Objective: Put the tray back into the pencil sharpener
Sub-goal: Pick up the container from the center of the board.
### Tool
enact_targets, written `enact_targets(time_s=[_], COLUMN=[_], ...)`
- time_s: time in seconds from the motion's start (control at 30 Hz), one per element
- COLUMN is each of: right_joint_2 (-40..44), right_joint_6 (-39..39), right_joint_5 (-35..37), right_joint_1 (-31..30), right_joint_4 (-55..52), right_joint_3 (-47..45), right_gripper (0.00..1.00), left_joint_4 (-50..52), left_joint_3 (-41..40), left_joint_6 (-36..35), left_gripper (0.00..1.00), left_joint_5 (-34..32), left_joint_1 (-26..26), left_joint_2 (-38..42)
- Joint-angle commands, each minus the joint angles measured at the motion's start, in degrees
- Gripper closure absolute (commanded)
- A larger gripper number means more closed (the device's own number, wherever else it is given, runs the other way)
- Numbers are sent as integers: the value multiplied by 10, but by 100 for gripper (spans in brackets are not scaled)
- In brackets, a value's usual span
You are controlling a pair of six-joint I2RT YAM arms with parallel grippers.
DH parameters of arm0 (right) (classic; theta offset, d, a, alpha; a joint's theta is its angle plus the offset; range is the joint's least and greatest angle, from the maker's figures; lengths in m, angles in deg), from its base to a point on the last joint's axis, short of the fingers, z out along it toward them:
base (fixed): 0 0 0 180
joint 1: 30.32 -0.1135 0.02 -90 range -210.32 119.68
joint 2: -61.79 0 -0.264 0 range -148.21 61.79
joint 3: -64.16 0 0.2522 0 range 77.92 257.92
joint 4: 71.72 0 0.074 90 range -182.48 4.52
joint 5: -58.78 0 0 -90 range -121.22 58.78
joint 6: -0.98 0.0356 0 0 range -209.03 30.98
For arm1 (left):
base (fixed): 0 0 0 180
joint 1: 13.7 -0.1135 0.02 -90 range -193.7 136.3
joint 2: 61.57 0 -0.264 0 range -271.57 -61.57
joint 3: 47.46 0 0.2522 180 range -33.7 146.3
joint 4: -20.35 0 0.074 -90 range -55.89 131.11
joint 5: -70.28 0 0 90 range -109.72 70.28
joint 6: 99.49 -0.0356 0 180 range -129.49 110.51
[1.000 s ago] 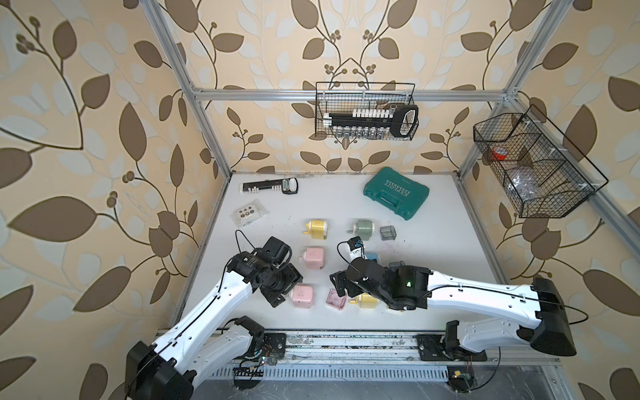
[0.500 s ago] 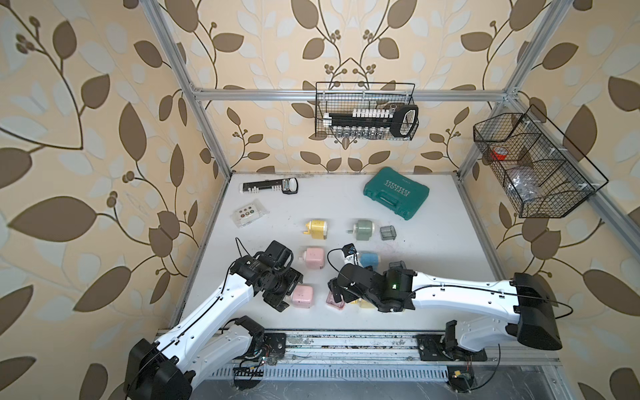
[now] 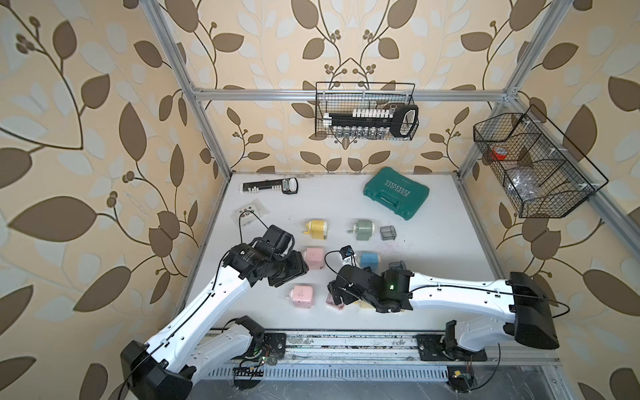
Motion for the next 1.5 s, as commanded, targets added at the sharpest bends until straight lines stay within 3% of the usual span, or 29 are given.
enact_targets(time_s=[0.0, 0.33, 1.03, 1.17, 1.37, 1.47], right_joint_2=[9, 5, -56, -63, -79, -88], right_joint_6=[-7, 3, 69, 98, 139, 144], right_joint_5=[-2, -16, -32, -40, -56, -58], right_joint_1=[-4, -4, -31, -32, -33, -34], right_joint_4=[-2, -4, -7, -21, -47, -67], right_joint_3=[-14, -23, -8, -4, 20, 42], right_gripper=[3, 3, 5, 12, 31, 33], left_joint_4=[58, 93, 31, 31, 32, 32], left_joint_3=[-4, -22, -43, -44, -45, -44], left_joint_6=[-68, -92, -87, -87, -86, -86], left_gripper=[37, 38, 41, 43, 44, 44], left_joint_5=[-19, -31, -19, -15, -13, -14], left_joint_1=[19, 37, 37, 37, 37, 37], left_joint_2=[-18, -52, -107, -109, -109, -109])
